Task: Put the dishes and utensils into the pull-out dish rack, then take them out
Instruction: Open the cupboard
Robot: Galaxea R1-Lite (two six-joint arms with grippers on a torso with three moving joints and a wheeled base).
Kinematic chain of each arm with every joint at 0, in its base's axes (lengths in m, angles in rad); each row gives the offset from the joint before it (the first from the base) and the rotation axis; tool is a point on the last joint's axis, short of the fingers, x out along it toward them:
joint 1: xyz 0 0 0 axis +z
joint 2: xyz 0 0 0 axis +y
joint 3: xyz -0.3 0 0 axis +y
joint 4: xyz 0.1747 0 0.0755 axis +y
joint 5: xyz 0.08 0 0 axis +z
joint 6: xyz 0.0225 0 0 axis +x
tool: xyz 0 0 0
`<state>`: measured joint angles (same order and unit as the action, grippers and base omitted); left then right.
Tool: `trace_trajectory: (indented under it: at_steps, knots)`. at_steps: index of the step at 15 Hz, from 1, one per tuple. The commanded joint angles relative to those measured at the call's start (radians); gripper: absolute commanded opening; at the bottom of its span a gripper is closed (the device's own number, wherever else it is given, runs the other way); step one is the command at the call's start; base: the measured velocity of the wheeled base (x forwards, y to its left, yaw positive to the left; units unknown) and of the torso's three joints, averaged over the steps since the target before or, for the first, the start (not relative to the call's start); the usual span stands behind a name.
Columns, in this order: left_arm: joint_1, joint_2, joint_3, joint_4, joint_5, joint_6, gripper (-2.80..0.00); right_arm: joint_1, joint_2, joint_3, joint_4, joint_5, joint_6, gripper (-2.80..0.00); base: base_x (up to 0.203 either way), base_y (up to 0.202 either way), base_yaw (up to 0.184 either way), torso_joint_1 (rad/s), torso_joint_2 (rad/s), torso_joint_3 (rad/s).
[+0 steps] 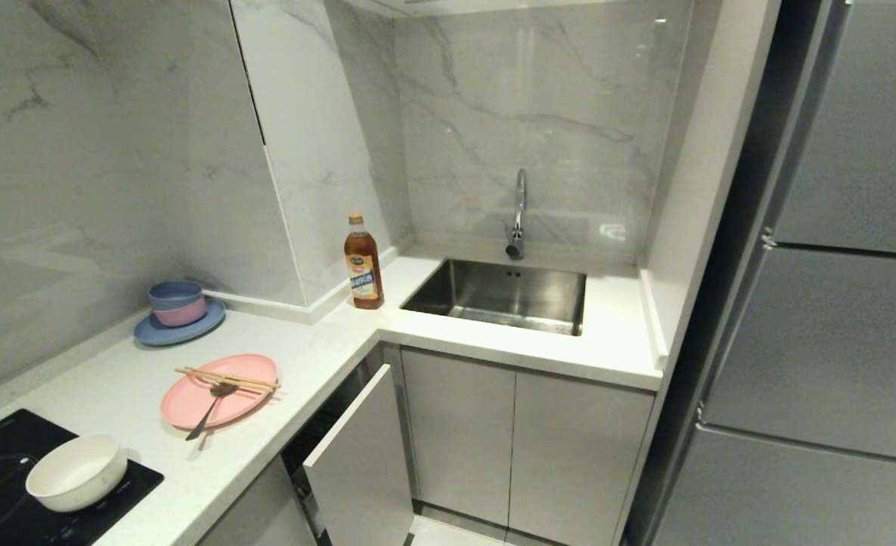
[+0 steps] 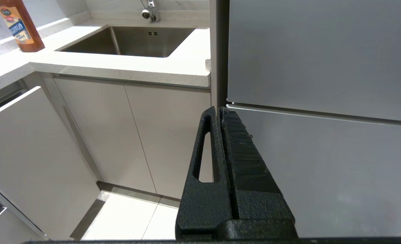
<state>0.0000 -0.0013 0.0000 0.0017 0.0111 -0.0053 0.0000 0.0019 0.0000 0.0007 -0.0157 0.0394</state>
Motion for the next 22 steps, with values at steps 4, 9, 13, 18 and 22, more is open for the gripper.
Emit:
trace_trajectory:
  at_steps: [4,9,13,18,22]
  knots:
    - [0.000,0.000,0.001,0.000,0.000,-0.001,-2.80,0.000,0.000,0.002,0.001,0.000,-0.001,-2.80,0.000,0.000,0.000,0.000,0.00,0.000]
    - [0.000,0.000,0.000,0.000,0.001,-0.001,-2.80,0.000,0.000,0.003,0.001,0.000,-0.001,-2.80,0.000,0.000,0.000,0.000,0.00,0.000]
    - [0.000,0.000,0.000,0.000,0.001,-0.001,-2.80,0.000,0.000,0.002,0.001,0.000,-0.001,-2.80,0.000,0.000,0.000,0.000,0.00,0.000]
    - [0.000,0.000,0.000,0.000,0.000,-0.001,-2.80,0.000,0.000,0.002,0.001,-0.001,-0.001,-2.80,0.000,0.000,0.000,0.000,0.00,0.000]
    - [0.000,0.000,0.000,0.000,0.001,-0.001,-2.80,0.001,0.000,0.002,0.000,0.000,0.000,-2.80,0.000,0.000,0.000,-0.059,0.13,0.063]
